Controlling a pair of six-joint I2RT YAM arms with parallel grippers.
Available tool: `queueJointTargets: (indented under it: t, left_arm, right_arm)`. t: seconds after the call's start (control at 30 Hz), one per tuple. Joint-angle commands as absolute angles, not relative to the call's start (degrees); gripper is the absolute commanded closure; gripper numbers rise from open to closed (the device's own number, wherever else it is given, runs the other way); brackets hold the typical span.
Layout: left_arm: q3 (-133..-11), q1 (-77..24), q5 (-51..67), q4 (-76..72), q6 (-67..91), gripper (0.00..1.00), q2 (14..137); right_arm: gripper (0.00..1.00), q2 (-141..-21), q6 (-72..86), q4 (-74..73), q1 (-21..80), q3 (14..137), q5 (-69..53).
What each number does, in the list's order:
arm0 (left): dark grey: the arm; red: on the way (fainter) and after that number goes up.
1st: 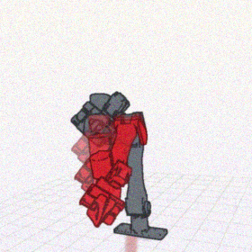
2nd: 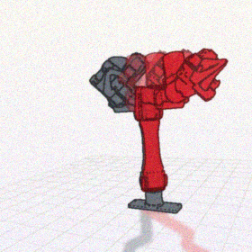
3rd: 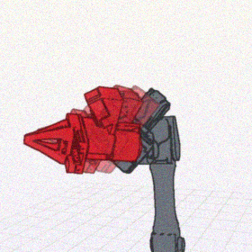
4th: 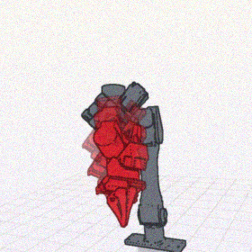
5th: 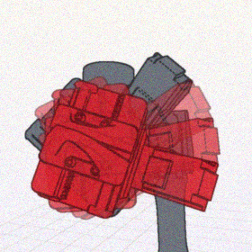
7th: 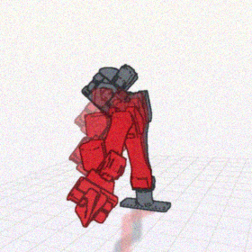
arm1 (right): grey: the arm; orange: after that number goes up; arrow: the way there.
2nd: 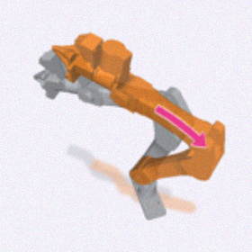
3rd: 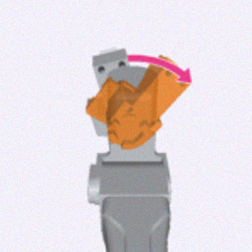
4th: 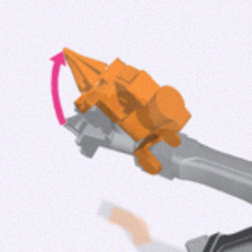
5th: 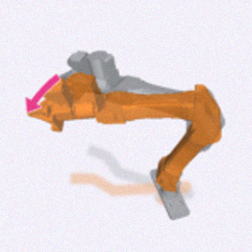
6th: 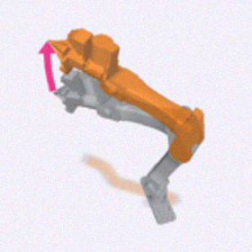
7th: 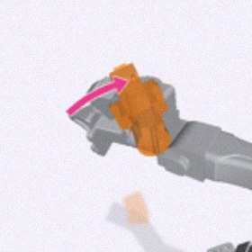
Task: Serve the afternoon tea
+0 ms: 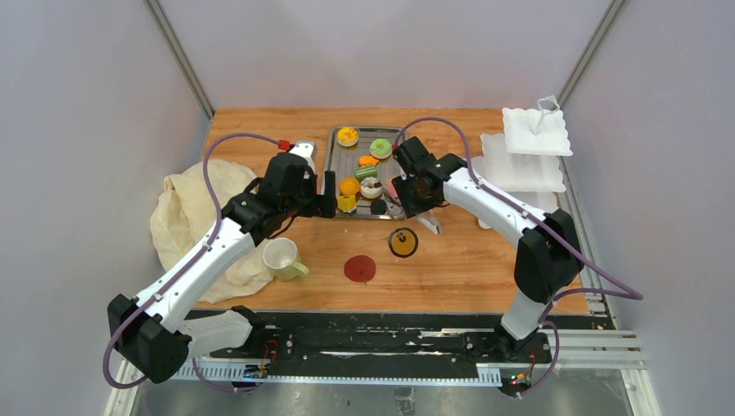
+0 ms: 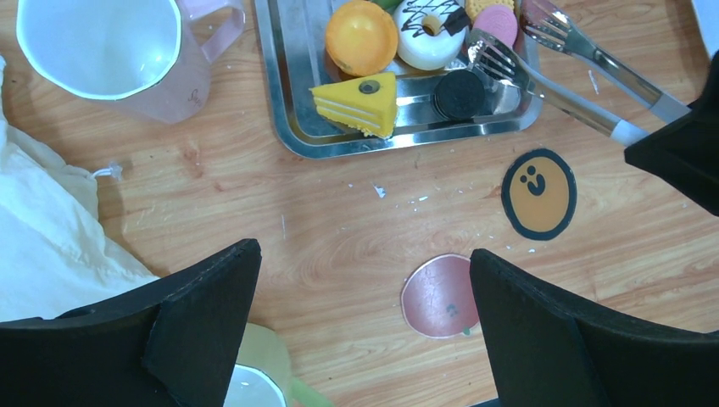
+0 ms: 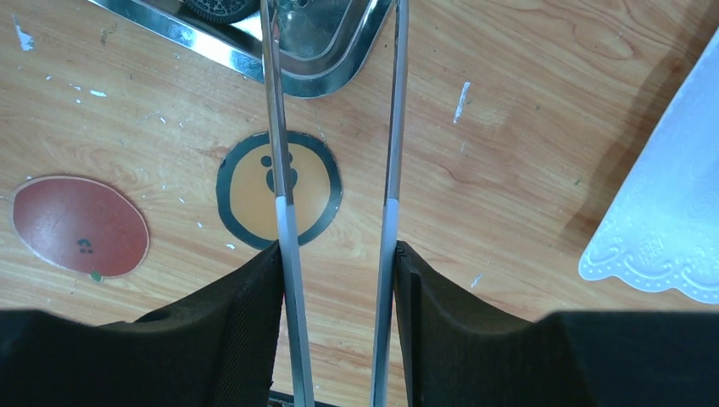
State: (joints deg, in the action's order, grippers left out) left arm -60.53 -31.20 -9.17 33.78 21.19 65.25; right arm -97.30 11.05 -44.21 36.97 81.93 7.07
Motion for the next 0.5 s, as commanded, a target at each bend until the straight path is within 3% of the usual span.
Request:
queueJointTargets:
  t: [0.0, 0.33, 0.47]
  left_arm:
    - [-61.2, -30.8, -8.7, 31.9, 20.6, 0.02, 65.5]
    - [-60.2, -30.8, -8.4, 31.6, 21.0, 0.02, 65.0]
    - [-60.0, -30.8, -8.3, 31.6, 21.0, 0.02, 64.8]
  right_arm:
    - [0.52, -99.0, 11.4, -42.9, 36.4, 84.2, 8.0]
    - [0.55, -101.4, 11.2, -42.0, 36.4, 86.1, 7.5]
    - [0.66, -102.2, 11.2, -42.1, 36.5, 86.4, 7.4]
